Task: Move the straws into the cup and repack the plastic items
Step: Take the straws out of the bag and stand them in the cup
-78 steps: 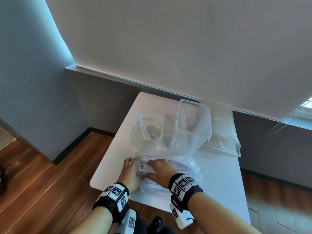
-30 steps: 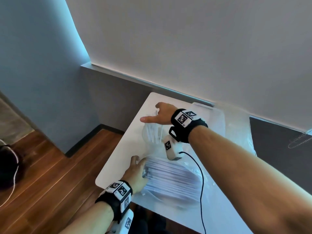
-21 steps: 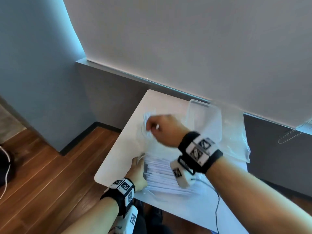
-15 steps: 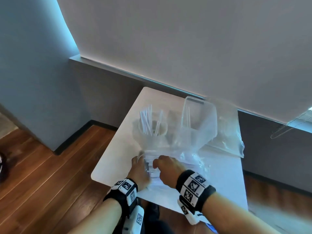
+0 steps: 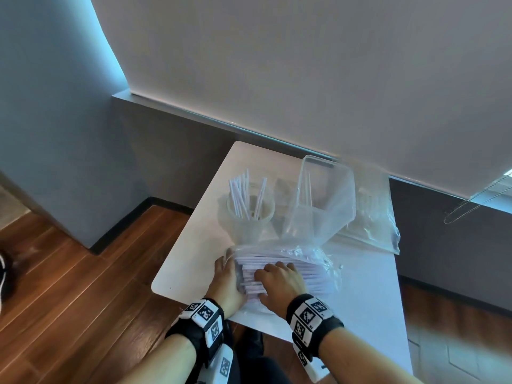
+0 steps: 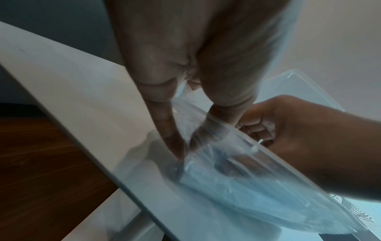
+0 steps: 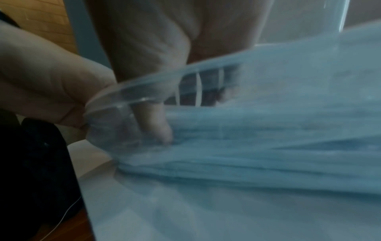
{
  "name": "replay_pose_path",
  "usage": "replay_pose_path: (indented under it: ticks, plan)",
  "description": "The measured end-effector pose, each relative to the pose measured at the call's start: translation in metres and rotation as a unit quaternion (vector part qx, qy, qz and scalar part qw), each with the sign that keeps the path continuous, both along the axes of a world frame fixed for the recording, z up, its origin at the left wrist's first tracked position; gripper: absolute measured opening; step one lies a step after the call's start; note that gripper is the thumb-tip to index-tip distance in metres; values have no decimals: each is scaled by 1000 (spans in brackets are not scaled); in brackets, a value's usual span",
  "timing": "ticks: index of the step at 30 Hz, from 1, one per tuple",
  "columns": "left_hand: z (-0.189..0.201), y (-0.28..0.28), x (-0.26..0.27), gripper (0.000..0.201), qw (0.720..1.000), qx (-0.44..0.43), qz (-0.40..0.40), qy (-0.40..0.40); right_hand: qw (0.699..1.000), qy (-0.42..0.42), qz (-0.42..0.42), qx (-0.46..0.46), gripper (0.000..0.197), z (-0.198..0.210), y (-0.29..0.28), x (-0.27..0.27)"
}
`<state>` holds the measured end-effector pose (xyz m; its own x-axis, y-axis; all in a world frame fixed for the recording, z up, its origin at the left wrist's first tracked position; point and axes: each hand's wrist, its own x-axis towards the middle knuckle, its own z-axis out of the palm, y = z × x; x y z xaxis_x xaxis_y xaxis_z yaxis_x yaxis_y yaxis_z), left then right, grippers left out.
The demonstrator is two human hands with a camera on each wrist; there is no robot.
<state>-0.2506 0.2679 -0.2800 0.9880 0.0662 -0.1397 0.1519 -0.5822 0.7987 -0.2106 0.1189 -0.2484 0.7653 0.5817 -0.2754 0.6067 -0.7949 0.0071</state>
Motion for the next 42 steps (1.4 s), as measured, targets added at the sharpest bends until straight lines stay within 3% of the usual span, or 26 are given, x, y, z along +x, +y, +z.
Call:
replay_pose_path:
  ticks: [9, 16, 20, 23, 27, 30, 35, 39, 42]
  plan:
    - [-1, 5, 7, 76, 1000, 16, -11, 23, 999, 8, 14, 32, 31, 2, -5, 5]
    - [-1, 10, 10, 94, 997, 7, -7, 75, 993, 49, -57, 95, 33, 17, -12, 10]
    - [8, 15, 9, 64, 996, -11, 35, 77, 997, 16, -31, 74, 31, 22, -19, 14]
    - [9, 16, 9, 56, 995, 17, 58, 83, 995, -32, 15, 92, 36, 25, -22, 13]
    - [8, 8, 10, 68, 991, 42, 44, 122, 989, -26, 0, 143, 38, 50, -18, 12]
    - [2, 4, 14, 81, 988, 60, 46, 135, 965, -22, -18, 259, 37, 78, -14, 19]
    - [1, 5, 17, 90, 987, 71, 31, 140, 894, -19, -109, 433, 46, 152, 2, 47]
    - [-1, 8, 15, 99, 992, 63, 20, 112, 847, -43, -130, 514, 37, 210, 17, 78]
    - [2, 7, 15, 105, 991, 63, 21, 120, 828, -64, -141, 538, 35, 218, 38, 109]
